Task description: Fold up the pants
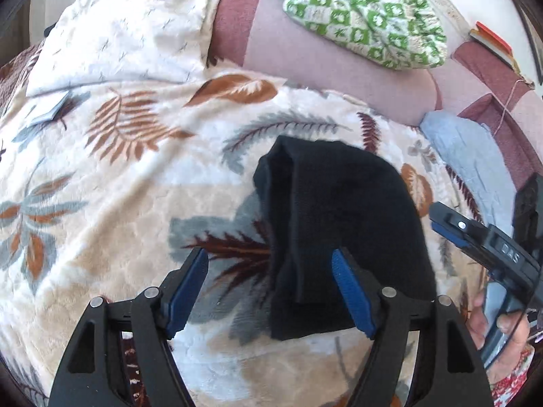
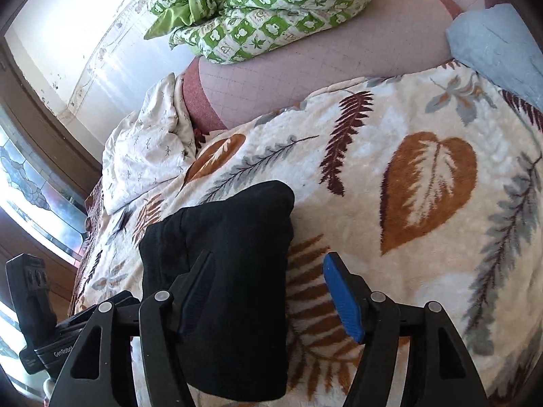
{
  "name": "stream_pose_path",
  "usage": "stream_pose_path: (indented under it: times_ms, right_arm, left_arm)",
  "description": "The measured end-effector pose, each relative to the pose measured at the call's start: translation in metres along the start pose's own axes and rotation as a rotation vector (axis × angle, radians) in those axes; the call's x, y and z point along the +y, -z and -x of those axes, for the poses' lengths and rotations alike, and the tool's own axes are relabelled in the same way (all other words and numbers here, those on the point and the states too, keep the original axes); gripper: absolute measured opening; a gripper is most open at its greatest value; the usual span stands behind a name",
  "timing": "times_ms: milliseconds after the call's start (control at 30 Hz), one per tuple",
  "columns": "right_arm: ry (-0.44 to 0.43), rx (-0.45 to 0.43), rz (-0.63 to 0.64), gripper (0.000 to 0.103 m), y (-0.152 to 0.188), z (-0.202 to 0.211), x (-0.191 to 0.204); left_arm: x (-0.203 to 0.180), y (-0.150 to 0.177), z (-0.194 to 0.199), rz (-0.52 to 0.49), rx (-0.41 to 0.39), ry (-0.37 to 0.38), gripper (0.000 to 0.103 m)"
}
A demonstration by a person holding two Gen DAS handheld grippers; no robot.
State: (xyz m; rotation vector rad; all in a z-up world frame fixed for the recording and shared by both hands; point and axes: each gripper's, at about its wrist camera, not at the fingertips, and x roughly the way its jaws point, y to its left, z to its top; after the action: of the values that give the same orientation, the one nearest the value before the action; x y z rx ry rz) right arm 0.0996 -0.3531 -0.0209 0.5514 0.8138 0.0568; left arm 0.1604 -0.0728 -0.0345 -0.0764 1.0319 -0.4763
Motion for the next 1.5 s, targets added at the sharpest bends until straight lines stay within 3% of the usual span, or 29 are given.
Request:
stream_pose_path:
  times_ms: [200, 333, 467, 767, 967, 1233, 1500]
  right_arm:
    - [0.061, 0.04, 0.021, 0.075, 0.027, -0.002, -0.004]
    - [0.066, 0.039, 0.003, 0.075, 0.027, 0.007, -0.005]
    - [0.055, -0.017, 0.013, 0.075, 0.033, 0.038, 0.006]
    - [0.132, -0.093, 0.039, 0.077, 0.089, 0.098, 0.02]
    - [0.195, -0.076, 0.076, 0.077, 0.124, 0.099, 0.024]
    - [0.259, -0.083, 0.2, 0.077, 0.149, 0.098, 0.045]
    - [0.29, -0.067, 0.208, 0.079, 0.155, 0.091, 0.047]
  left_arm:
    - [0.01, 0.008, -0.009, 0.068, 0.055, -0.039, 0.075]
    - [0.004, 0.01, 0.012, 0.047, 0.011, -0.064, 0.075]
    - [0.001, 0.023, 0.045, 0.045, -0.046, -0.081, 0.075]
    - [-0.012, 0.083, 0.102, 0.035, -0.156, -0.19, 0.076]
    - [-0.016, 0.119, 0.107, 0.062, -0.182, -0.257, 0.076]
    - [-0.035, 0.131, 0.11, -0.004, -0.22, -0.375, 0.076]
    - [-0.039, 0.134, 0.106, -0.009, -0.201, -0.365, 0.081]
